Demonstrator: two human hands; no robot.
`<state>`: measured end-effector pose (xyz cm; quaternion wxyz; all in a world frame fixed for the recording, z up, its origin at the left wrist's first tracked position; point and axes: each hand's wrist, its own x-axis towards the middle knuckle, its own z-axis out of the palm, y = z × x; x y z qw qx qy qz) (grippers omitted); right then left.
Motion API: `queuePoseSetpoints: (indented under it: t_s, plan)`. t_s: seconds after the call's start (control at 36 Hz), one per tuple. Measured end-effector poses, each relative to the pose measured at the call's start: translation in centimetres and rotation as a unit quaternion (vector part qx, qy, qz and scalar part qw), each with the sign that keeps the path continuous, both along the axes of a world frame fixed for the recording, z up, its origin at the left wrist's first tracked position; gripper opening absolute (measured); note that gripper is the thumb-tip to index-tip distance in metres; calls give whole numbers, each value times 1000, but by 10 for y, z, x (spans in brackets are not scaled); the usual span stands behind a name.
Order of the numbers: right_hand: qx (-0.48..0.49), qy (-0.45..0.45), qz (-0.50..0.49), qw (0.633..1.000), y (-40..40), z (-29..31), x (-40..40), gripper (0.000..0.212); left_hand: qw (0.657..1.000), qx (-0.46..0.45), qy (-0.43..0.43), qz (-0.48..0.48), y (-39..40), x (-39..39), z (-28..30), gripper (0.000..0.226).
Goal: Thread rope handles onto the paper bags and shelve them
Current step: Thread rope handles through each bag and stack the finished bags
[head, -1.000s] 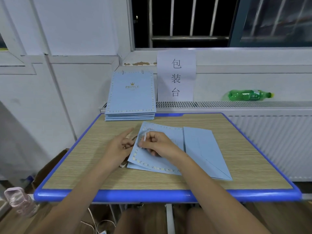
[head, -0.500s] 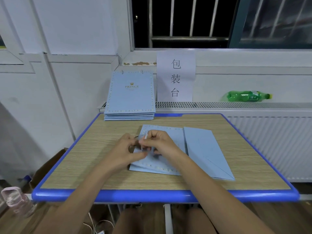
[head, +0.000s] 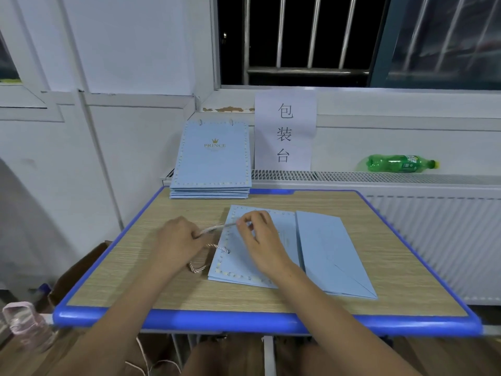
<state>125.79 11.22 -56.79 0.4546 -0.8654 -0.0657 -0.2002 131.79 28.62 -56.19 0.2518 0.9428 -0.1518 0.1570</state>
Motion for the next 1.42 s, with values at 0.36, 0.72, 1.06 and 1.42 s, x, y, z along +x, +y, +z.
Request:
queuePoseSetpoints:
  t_s: [0.36,0.72,1.06,1.42]
  plan:
    - [-252,90,-9,963,-2,-3,2,43,992,30,121,-5,5,23,-2,41]
    - [-318,165,33,933,-6,-3,0,65,972,213,102,11,24,40,5,24]
    - [-393,152,137,897,1,17,-50,116,830,-393,389,-73,23,25,60,24]
    - [-305,-282,-117,902,-28,73,-42,29,622,-700,229,-264,-12,15,141,21]
